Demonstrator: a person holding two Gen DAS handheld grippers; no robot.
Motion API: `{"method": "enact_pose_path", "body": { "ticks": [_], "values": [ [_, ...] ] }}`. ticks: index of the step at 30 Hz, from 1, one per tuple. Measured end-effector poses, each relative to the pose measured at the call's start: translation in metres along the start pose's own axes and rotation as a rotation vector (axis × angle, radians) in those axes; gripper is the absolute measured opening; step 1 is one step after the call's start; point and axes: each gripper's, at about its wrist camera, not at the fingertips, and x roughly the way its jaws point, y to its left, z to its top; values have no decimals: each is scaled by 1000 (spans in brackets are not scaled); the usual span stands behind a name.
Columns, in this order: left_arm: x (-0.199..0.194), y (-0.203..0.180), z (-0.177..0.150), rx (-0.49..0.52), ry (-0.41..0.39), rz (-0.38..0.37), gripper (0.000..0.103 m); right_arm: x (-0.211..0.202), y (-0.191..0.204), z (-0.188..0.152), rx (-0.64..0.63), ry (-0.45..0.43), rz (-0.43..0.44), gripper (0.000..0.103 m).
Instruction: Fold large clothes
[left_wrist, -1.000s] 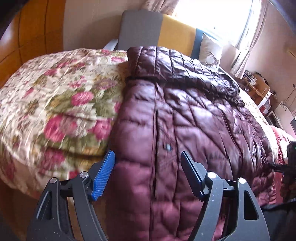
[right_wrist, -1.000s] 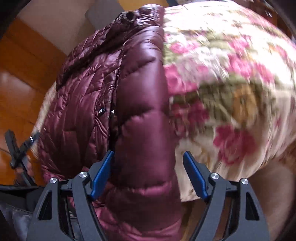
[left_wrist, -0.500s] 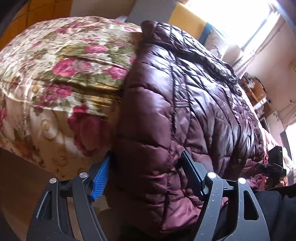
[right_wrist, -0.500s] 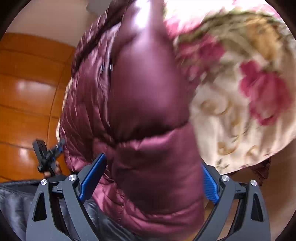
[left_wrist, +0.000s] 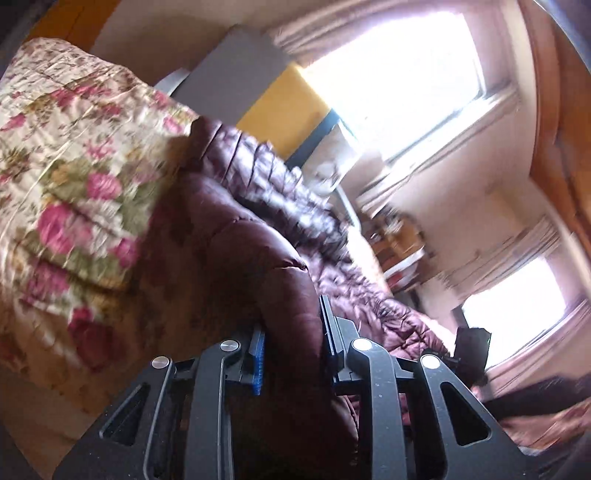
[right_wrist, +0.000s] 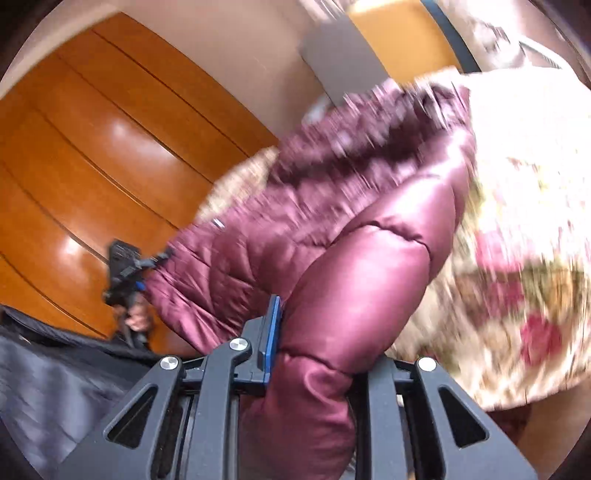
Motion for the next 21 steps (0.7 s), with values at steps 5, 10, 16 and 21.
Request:
{"method": "enact_pose_path", "body": {
  "ticks": [5, 10, 16, 21],
  "values": [
    [1, 6, 44, -111, -105, -102, 24, -15, -17, 32, 118, -200, 118, 18],
    [23, 9, 92, -149, -143, -111, 24, 0, -46, 80, 194, -295, 159, 18],
    [76, 8, 152, -164, -122, -90, 24, 30, -77, 148, 248, -302, 150, 18],
    [123, 21, 189, -206, -98, -25, 24, 50, -110, 185, 308, -318, 108, 22]
  ]
}}
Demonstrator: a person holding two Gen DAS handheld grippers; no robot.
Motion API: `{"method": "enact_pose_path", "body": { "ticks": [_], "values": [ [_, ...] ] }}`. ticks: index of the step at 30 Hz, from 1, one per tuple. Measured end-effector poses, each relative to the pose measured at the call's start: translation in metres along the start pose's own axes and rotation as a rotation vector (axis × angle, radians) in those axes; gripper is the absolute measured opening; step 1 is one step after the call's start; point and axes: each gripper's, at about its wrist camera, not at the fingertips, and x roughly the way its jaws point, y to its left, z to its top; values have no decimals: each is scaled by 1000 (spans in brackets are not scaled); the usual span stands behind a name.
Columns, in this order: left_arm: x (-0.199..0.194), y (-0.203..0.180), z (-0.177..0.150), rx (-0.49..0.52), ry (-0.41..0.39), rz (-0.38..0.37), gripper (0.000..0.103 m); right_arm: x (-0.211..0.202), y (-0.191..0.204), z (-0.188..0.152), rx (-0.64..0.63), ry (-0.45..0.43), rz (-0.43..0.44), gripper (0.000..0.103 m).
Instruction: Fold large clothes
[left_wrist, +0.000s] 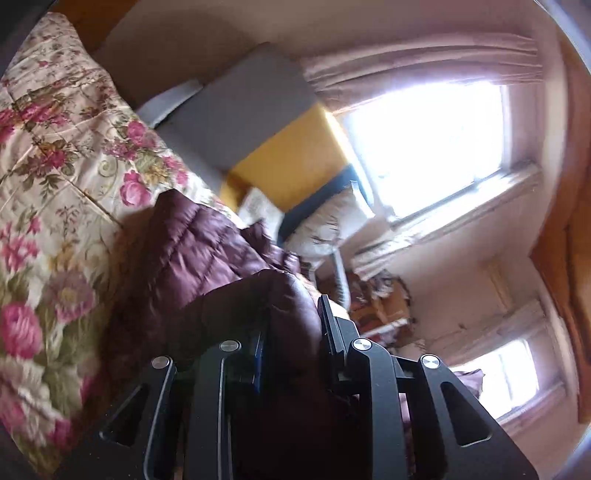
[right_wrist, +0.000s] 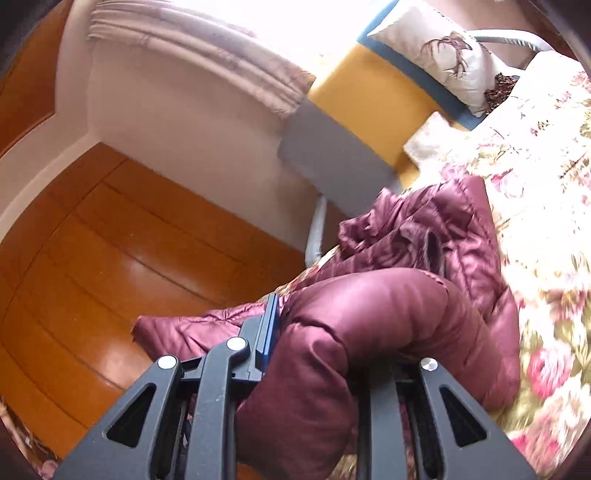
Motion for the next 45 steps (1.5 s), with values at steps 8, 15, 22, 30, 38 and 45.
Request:
{"method": "enact_pose_path", "body": {
  "ticks": [8, 15, 22, 30, 38, 45],
  "values": [
    [71, 28, 46, -90, 97, 103, 30, 44, -39, 39, 135, -25, 36, 84],
    [70, 42, 71, -220, 44, 32, 81, 56, -53, 61, 176, -69, 31, 100],
    [21, 73, 69, -74, -28, 190, 84, 17, -61, 16, -7, -30, -172, 100],
    [49, 96, -20, 40, 167, 108, 76, 27, -103, -60, -20, 130, -365, 87],
    [31, 81, -56, 123, 147, 157, 25, 13, -82, -72, -76, 126, -385, 34],
    [-8, 61, -90, 138, 142, 113, 19, -28, -45, -97, -135, 123, -373, 26]
  ]
}}
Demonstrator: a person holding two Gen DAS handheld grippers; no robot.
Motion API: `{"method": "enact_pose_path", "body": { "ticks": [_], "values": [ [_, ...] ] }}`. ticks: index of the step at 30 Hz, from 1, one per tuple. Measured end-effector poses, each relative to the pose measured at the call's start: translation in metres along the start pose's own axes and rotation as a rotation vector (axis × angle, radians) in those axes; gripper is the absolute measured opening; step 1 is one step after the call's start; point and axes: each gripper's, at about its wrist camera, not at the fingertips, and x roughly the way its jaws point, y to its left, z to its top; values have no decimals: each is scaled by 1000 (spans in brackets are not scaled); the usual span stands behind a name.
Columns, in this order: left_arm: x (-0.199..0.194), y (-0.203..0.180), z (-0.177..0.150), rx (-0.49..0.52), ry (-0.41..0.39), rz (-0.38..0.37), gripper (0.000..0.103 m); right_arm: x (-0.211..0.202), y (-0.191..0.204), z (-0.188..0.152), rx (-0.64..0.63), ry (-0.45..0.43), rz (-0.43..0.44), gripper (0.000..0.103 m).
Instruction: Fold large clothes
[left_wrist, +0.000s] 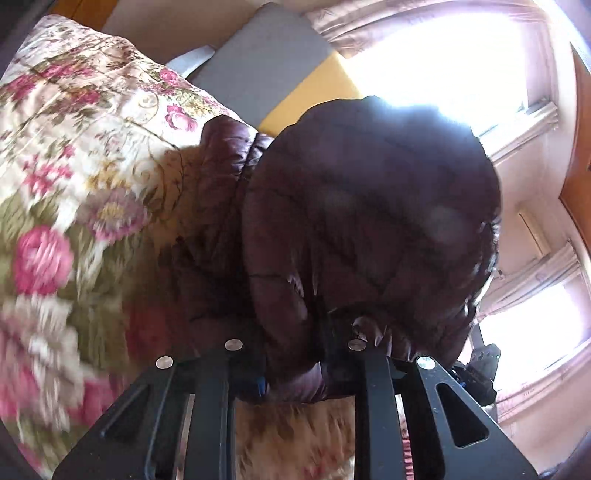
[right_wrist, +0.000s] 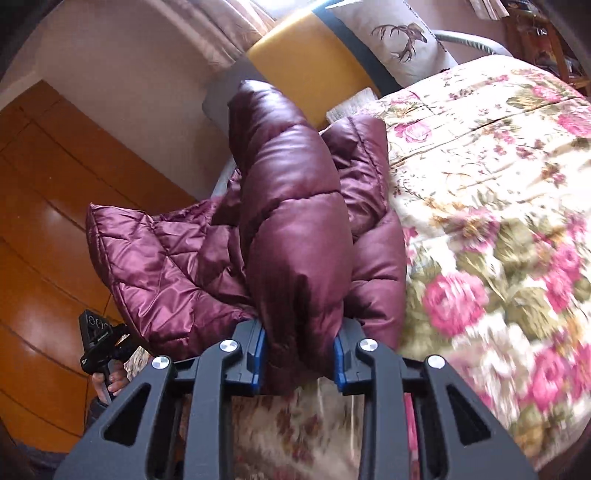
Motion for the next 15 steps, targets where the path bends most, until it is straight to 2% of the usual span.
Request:
{"method": "enact_pose_path", "body": {
  "ticks": [5, 8, 10, 12, 15],
  "values": [
    [-37, -11, -57, -3, 41, -8, 19, -39, -1, -45, -24, 41, -21, 26],
    [-50, -16, -90, 6, 72, 29, 22, -51, -1, -65, -43, 54, -73, 30],
    [-55, -19, -99, 13, 71, 70, 32, -50, 8, -67, -92, 61, -133, 37],
    [-60, -23, -99, 27, 55, 88, 40, -48, 22, -60, -165, 45, -234, 60],
    [-69, -44, -91, 139, -3, 171, 63, -51, 50, -45, -304, -18, -317, 64]
  ]
}}
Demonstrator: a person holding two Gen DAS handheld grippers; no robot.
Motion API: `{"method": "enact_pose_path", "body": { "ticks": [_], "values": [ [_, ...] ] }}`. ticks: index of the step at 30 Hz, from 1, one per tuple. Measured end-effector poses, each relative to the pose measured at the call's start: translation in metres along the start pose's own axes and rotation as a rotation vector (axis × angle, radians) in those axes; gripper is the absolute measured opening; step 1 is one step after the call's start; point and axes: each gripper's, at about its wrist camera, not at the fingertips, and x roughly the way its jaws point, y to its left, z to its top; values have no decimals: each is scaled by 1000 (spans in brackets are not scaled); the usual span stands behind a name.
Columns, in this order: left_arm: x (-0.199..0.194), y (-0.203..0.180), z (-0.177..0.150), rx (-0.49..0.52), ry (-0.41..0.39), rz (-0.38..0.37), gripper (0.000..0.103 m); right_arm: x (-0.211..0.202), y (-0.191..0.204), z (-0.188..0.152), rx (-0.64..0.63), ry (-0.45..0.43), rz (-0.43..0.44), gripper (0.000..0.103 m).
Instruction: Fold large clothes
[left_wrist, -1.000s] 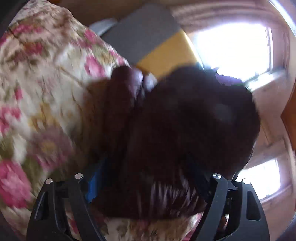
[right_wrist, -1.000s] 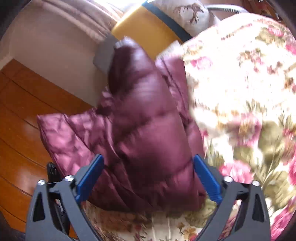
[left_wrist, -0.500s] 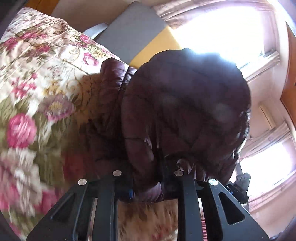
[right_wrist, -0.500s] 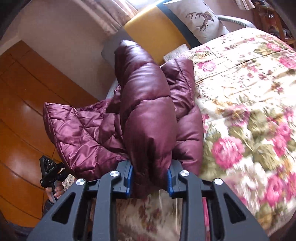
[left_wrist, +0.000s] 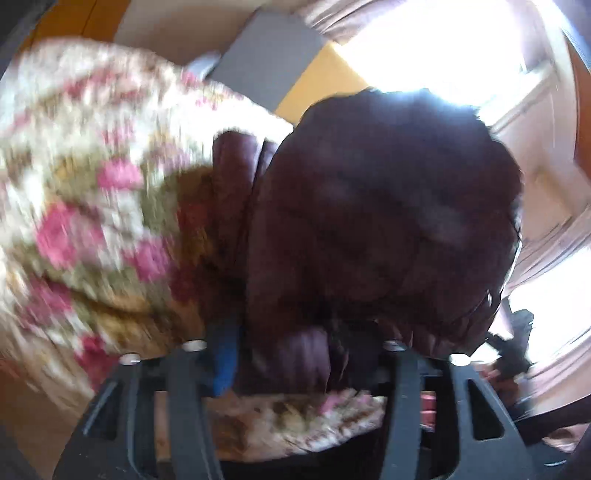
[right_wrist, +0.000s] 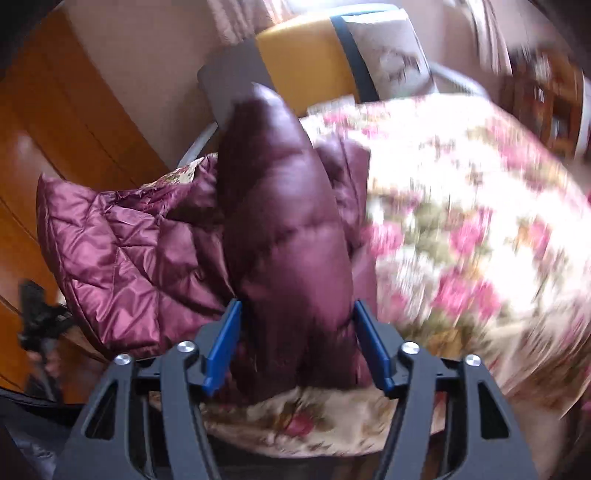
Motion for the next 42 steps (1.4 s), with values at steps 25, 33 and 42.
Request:
{"method": "enact_pose_path", "body": {
  "ticks": [25, 33, 42],
  "values": [
    [63, -29, 88, 244, 35, 181, 26, 81, 19, 86, -182, -63, -196, 15],
    [40, -15, 114, 111, -42, 97, 61, 120, 2, 82, -77, -1, -248, 19],
    [60, -24, 143, 106, -23, -27, 93, 132, -17, 82, -11, 14, -208, 26]
  ]
}}
